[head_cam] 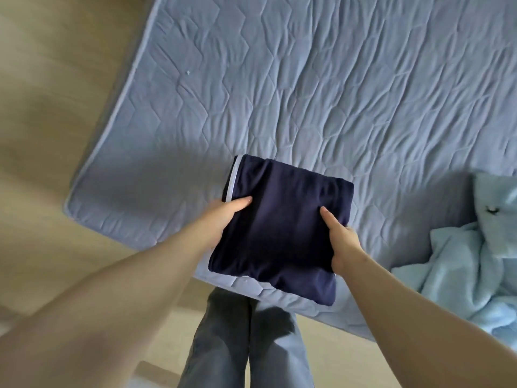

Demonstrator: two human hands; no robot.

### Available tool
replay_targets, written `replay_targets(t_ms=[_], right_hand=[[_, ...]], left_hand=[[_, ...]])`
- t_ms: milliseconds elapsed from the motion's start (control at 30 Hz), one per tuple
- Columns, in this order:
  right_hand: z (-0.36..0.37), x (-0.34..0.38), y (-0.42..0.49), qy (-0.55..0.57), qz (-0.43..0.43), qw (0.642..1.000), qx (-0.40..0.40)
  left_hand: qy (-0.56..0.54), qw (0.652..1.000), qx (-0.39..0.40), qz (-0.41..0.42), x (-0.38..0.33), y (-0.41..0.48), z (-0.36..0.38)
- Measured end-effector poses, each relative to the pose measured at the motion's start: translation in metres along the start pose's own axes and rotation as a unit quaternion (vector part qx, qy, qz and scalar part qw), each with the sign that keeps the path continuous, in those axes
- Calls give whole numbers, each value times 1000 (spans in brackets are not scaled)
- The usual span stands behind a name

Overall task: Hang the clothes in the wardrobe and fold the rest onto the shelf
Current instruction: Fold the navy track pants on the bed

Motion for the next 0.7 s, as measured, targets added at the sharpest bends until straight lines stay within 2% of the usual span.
replay_targets(t_ms=[300, 533, 700], right_hand=[[54, 108, -164, -36, -120, 984, 130], [129, 183, -307, -89, -244, 940, 221], [197, 201, -404, -114, -312, 902, 275]], left_hand=[[-101, 985, -10, 136, -98, -164, -83], [-209, 951, -18, 228, -160, -284, -168], [-236, 925, -73, 289, -181, -364, -254]])
Point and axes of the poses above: each hand's wrist, its own y-axis towards the middle knuckle, its own z-axis out of the palm, x = y × z, the point moved 2 cm from there along y, towards the middle knuckle, and after that the axes turned 1 degree about -z, right-handed, at the moved point
